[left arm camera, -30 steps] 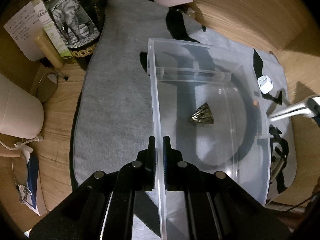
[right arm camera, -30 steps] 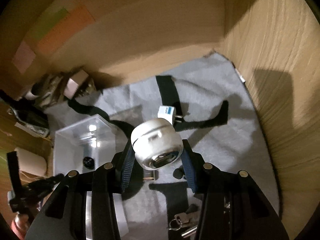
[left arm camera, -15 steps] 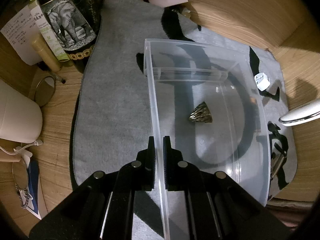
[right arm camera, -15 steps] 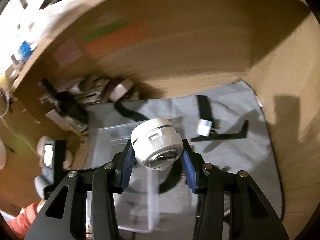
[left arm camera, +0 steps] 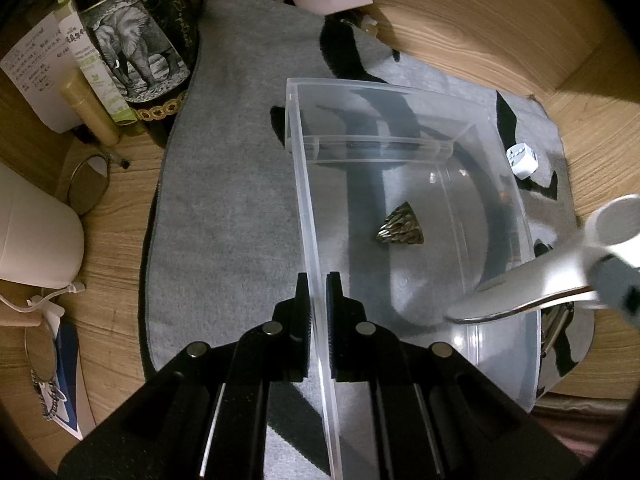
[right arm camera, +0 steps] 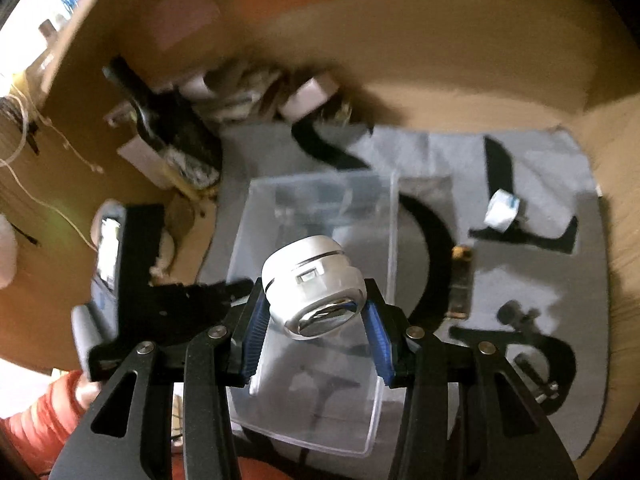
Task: Organize rigid objects
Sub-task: 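Lift the massager into the box and release it with the right tool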
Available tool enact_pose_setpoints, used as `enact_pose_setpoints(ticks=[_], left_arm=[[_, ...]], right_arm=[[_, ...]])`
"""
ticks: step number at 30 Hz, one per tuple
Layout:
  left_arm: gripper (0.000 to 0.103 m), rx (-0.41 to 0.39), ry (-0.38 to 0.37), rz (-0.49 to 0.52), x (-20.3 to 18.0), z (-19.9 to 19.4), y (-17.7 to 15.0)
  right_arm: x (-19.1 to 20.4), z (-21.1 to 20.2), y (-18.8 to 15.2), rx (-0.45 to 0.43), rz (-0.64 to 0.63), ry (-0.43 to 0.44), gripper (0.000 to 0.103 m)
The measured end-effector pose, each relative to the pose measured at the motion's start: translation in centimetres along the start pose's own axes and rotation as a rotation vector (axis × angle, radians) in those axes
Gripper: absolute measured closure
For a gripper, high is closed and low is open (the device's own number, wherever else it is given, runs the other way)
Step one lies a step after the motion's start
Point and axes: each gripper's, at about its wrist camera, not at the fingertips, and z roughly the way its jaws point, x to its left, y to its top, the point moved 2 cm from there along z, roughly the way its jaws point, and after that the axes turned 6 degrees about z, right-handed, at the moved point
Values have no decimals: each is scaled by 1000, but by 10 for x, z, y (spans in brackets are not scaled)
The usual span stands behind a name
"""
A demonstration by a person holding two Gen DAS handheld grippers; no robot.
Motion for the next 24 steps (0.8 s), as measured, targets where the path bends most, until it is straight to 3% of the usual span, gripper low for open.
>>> enact_pose_setpoints(ticks=[14,24], left_arm=[[97,2,-2,-17,0,0,0],[97,4,7,-19,-1,2,1]], right_arm=[[3,71,11,172,-22,-39,62],[5,104,0,291,-47,-71,61]])
